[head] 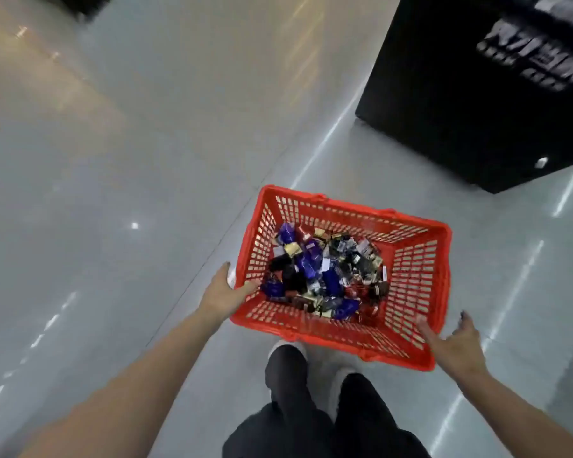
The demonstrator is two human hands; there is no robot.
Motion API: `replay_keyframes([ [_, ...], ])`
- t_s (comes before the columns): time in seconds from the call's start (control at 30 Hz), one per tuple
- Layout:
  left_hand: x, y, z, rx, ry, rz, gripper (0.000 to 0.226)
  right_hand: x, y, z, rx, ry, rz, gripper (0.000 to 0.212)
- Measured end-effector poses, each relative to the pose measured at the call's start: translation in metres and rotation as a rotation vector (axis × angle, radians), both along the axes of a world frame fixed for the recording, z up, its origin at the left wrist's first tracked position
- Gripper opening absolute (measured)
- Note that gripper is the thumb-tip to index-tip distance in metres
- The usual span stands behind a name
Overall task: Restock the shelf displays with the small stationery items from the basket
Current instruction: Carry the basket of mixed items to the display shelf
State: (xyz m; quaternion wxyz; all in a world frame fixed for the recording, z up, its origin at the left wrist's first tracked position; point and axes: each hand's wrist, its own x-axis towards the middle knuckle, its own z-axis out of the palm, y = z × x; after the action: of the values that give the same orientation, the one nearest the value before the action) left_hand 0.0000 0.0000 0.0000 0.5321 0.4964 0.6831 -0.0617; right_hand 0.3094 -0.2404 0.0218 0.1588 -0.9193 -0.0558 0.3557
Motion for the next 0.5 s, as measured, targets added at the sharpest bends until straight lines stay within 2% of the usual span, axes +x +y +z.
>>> replay_keyframes([
  [0.1,0.002,0.014,-0.051,-0.002,-0.006,0.014,0.095,0.013,-0.011,-0.053,0.014,0.012,-0.029,0.080],
  [0.17,0.002,0.019,-0.072,-0.022,-0.058,0.058,0.082,0.015,-0.017,-0.075,0.030,0.001,-0.078,0.072],
  [0.27,0.009,0.015,-0.085,0.003,-0.092,0.054,0.064,0.017,-0.020,-0.091,0.056,-0.024,-0.139,0.065],
  [0.4,0.014,0.009,-0.096,0.114,-0.089,0.118,0.044,0.020,-0.019,-0.101,0.109,-0.063,-0.154,0.043],
  [0.5,0.012,0.011,-0.097,0.118,-0.086,0.177,0.045,0.020,-0.015,-0.095,0.141,-0.059,-0.158,0.035],
])
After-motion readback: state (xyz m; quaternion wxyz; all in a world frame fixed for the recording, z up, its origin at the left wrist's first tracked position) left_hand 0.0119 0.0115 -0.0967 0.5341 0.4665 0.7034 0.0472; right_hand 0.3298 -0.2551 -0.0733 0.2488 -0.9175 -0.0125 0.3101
